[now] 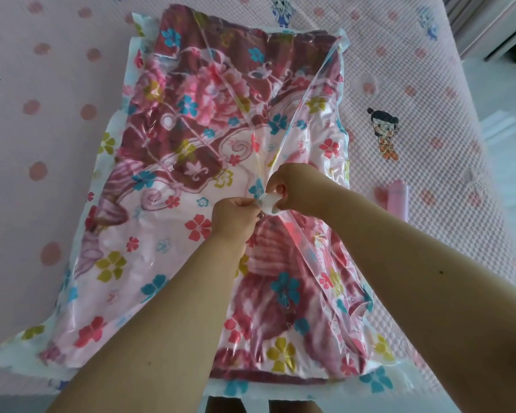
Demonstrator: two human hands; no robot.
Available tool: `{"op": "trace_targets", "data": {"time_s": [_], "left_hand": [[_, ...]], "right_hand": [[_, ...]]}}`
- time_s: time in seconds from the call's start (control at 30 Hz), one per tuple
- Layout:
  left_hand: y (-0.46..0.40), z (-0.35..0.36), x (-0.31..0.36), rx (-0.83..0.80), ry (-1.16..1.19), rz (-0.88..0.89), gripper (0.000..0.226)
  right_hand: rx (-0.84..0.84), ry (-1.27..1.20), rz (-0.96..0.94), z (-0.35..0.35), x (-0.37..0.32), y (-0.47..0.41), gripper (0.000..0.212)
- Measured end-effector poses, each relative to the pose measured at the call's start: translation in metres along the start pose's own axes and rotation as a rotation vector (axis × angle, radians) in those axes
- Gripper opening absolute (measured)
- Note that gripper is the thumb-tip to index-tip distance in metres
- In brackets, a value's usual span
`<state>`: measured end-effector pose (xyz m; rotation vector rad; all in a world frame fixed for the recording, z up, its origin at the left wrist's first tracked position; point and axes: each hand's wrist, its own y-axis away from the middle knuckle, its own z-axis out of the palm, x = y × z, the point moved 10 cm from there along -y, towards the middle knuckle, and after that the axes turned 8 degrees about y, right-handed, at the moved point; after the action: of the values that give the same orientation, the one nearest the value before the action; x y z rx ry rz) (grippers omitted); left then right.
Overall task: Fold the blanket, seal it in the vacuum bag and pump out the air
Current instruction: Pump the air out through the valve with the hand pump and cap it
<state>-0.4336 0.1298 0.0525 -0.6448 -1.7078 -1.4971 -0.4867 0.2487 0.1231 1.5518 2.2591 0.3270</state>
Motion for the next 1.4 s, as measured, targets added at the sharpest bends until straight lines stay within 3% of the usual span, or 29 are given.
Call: {"op": "trace_targets", "data": {"time_s": [0.27, 0.6, 1.17, 1.4], "left_hand": [[-0.001, 0.001, -0.005, -0.017, 0.034, -0.054, 0.016], [0.000, 0.001, -0.003, -0.022, 0.059, -0.079, 0.013], [0.000, 0.000, -0.004, -0.021, 0.067, -0.100, 0.011], [0.000, 0.000, -0.004, -0.003, 0.073, -0.095, 0.012]], "right_hand": [[-0.014, 0.157, 0.144, 0.008, 0.007, -0.004, 0.047], [-0.014, 0.262, -0.015, 0.005, -0.008, 0.000, 0.045], [-0.021, 0.218, -0.030, 0.008, -0.006, 0.004, 0.037], [0.030, 0.015, 0.002, 0.000, -0.008, 0.004, 0.044]]}}
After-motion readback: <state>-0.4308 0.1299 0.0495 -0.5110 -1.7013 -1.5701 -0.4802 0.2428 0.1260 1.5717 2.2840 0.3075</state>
